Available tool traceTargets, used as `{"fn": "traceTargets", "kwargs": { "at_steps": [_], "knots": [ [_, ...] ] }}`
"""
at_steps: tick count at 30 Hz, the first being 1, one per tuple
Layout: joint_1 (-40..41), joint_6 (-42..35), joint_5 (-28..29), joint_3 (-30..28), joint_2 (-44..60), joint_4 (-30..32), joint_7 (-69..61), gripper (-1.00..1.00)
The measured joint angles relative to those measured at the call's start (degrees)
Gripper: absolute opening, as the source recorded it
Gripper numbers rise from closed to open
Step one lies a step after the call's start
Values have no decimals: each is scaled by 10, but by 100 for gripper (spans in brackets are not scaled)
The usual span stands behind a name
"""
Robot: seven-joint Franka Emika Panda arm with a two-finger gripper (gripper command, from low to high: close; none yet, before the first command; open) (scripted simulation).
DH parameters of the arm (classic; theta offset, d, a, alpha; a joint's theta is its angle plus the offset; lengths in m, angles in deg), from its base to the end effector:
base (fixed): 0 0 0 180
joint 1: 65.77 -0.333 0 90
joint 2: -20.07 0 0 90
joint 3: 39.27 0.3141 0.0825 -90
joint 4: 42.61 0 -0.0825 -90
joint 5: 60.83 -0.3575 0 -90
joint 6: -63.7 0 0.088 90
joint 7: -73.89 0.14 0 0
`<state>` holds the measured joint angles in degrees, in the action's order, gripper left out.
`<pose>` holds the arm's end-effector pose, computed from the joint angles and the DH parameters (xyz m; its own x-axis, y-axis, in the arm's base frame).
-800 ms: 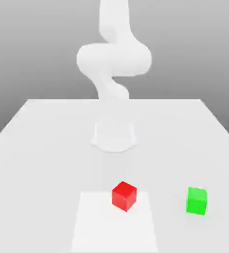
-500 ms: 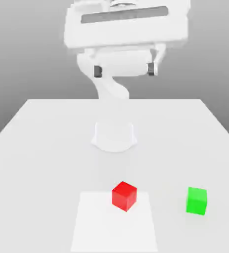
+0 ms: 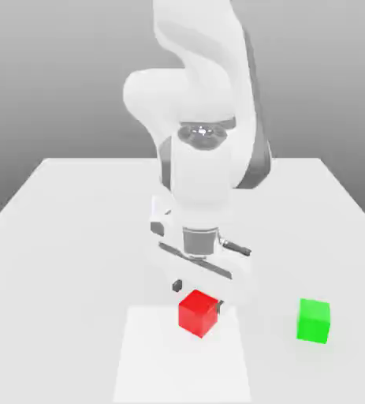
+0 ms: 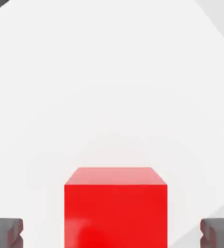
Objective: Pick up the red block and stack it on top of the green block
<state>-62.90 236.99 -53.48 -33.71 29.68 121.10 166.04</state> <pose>0.3439 0.0279 0.1438 0.1351 -0.9908 -0.0011 -0.9908 -0.1351 -0.0013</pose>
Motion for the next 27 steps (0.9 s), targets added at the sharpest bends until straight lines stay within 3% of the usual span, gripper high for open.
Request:
{"fn": "traceTargets", "kwargs": {
  "at_steps": [1, 8, 15, 25, 27],
  "knots": [
    [-11, 12, 8, -12, 14, -2, 6, -100],
    [-11, 13, 10, -13, 15, -2, 8, -100],
    [-4, -98, -80, 20, -117, 17, -57, -100],
    [-195, -208, -85, 107, -116, -94, -173, -100],
    [-222, -190, -66, 104, -87, -104, -168, -100]
  ]
}}
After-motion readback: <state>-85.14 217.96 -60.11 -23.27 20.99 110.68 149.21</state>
